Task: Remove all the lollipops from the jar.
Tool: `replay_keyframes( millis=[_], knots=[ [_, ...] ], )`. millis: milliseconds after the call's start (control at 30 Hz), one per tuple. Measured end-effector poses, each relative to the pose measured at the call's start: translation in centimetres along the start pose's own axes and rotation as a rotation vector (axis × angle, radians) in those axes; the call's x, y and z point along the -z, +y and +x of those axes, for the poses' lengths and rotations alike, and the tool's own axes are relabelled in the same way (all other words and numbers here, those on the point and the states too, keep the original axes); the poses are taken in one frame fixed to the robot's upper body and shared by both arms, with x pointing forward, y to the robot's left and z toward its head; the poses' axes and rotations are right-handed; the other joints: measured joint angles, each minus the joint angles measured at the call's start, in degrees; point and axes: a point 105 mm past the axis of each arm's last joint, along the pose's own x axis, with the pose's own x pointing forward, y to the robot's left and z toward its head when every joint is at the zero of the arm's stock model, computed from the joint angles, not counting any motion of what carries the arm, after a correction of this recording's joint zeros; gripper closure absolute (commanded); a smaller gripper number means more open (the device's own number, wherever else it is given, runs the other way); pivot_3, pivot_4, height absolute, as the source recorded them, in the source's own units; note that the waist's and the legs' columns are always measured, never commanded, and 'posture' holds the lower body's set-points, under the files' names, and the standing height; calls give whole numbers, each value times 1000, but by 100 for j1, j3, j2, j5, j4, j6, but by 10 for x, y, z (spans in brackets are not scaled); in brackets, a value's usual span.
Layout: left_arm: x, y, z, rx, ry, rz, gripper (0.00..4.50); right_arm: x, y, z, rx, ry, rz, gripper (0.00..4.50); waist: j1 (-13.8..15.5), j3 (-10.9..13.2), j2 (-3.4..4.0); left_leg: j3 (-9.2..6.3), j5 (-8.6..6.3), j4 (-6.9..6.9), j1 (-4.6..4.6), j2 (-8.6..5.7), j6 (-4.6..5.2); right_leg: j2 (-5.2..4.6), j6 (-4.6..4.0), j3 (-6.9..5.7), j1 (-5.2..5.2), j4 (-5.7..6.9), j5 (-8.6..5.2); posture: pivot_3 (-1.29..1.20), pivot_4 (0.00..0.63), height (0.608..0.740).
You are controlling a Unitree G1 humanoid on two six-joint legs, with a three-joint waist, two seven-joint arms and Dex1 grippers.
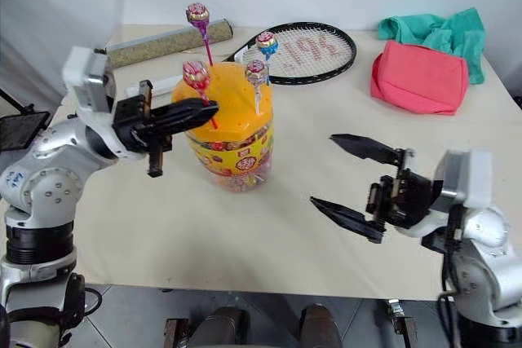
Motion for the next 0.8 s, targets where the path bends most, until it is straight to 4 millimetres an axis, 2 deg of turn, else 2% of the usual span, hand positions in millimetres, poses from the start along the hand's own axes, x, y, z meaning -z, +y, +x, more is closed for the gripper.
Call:
replay_keyframes(
  millis=[67, 133, 233, 267, 333, 367, 433, 500, 567, 667, 800],
  knots=[
    [-20, 2, -7, -3, -57, 0, 4478, 0, -5, 0, -3, -4, -9, 0, -1, 0, 0, -22, 0, -2, 2, 1, 0, 0, 0, -1, 0, 0, 0, 0, 150, 740],
    [-40, 5, -22, -37, -99, -5, 4478, 2, -8, -2, 1, -2, -13, 0, -8, 0, 0, -42, 0, -9, 3, 1, 0, 0, 0, -2, -2, 1, 0, 0, 150, 740],
    [-59, 11, -62, -164, -103, -8, 4478, 7, -11, -7, -3, 19, -29, 0, -90, 0, 1, -45, 0, -25, 8, 0, 0, -1, -1, -2, -5, 1, 0, 0, 150, 740],
    [-59, 13, -76, -224, -90, -6, 4478, 8, -13, -8, -1, 24, -36, 0, -129, 0, 1, -46, 0, -32, 12, -1, 0, -2, -1, -1, -4, 2, 0, 0, 150, 740],
    [-47, 22, -123, -434, -34, -11, 4478, 8, -19, -12, 11, 42, -68, 0, -177, -1, 6, -34, 1, -65, 48, -1, -1, -3, -3, 12, 4, 1, -2, 0, 150, 740],
    [-34, 25, -153, -565, 4, -22, 4478, 7, -23, -14, 14, 49, -84, 0, -196, 0, 8, -29, 1, -76, 62, 2, -1, -2, -5, 15, 6, -5, -3, 0, 150, 740],
    [-12, 25, -198, -755, 58, -57, 4478, 5, -28, -18, 29, 64, -107, 0, -197, 1, 7, -31, 1, -81, 65, 7, -3, 3, -7, 18, 4, -6, -4, 0, 150, 740],
    [13, 10, -249, -964, 133, -99, 4478, 3, -31, -23, 37, 81, -124, 0, -206, 2, 4, -30, 0, -84, 67, 7, -3, 0, -7, 23, 5, -10, -4, 0, 150, 740],
    [38, -12, -285, -1119, 231, -141, 4478, 5, -32, -26, 38, 99, -117, 0, -172, 2, -4, -33, -2, -84, 66, 17, -3, -8, -7, 26, 9, -26, -4, 0, 150, 740],
    [67, -34, -307, -1265, 340, -210, 4478, 9, -29, -27, 14, 113, -107, 0, -59, 3, -11, -45, -2, -70, 59, 16, -2, -19, -4, 27, 19, -53, -2, 0, 150, 740],
    [95, -46, -319, -1404, 464, -286, 4478, 13, -27, -29, -5, 126, -106, 0, 116, 0, -19, -48, -2, -59, 58, 13, -1, -21, -2, 30, 26, -62, -1, 0, 150, 740]
  ],
)
